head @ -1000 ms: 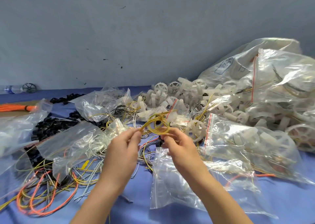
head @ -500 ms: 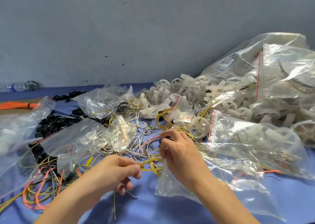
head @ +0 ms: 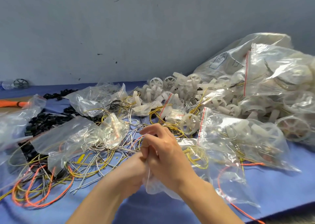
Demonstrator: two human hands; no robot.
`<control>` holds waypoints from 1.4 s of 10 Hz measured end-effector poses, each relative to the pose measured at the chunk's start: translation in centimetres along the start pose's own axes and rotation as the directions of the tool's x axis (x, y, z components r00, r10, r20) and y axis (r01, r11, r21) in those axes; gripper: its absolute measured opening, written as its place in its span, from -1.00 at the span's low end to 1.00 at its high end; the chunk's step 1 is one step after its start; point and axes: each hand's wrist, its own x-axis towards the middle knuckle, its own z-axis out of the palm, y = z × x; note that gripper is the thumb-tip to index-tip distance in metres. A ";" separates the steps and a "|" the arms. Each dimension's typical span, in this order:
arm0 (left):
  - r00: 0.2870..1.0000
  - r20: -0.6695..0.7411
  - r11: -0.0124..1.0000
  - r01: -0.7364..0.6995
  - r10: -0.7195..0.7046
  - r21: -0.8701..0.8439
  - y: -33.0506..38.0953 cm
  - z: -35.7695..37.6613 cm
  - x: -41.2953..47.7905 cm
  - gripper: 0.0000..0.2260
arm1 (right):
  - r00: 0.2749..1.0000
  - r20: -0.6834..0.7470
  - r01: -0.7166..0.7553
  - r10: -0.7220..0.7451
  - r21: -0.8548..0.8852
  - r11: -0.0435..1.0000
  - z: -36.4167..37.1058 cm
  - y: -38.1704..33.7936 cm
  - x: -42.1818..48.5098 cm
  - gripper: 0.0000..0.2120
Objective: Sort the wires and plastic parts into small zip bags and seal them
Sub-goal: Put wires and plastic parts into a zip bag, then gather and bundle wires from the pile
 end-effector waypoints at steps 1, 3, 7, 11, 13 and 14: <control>0.953 -0.279 0.582 0.293 -0.116 0.759 1.4 4.4 2.0 -0.55 | 1.000 0.014 0.003 -0.004 0.036 0.999 0.1 0.0 -0.2 -0.83; 0.980 -0.058 0.735 -0.103 0.190 0.670 -1.4 3.7 3.0 -0.39 | 0.994 0.078 -0.079 0.071 0.100 0.992 -0.3 1.3 -0.4 -0.81; 0.969 0.106 0.964 -0.205 0.224 -0.167 -3.5 -0.7 -0.1 -0.79 | 0.975 0.027 -0.221 0.220 0.075 0.972 -1.5 4.4 0.1 -0.71; 0.788 -0.498 0.908 -0.175 0.361 0.381 -3.3 -3.4 7.6 -0.76 | 0.949 0.094 -0.264 0.300 -0.276 0.924 -1.7 6.0 0.7 -0.73; 0.813 -0.492 0.782 0.074 0.312 0.618 -3.5 -2.6 10.3 -0.68 | 0.915 -0.066 -0.400 0.398 -0.016 0.916 -4.2 7.0 2.1 -0.70; 0.817 -0.492 0.769 0.099 0.300 0.632 -3.5 -2.5 10.8 -0.68 | 0.838 -0.170 -0.474 0.519 0.245 0.846 -6.4 7.7 2.8 -0.69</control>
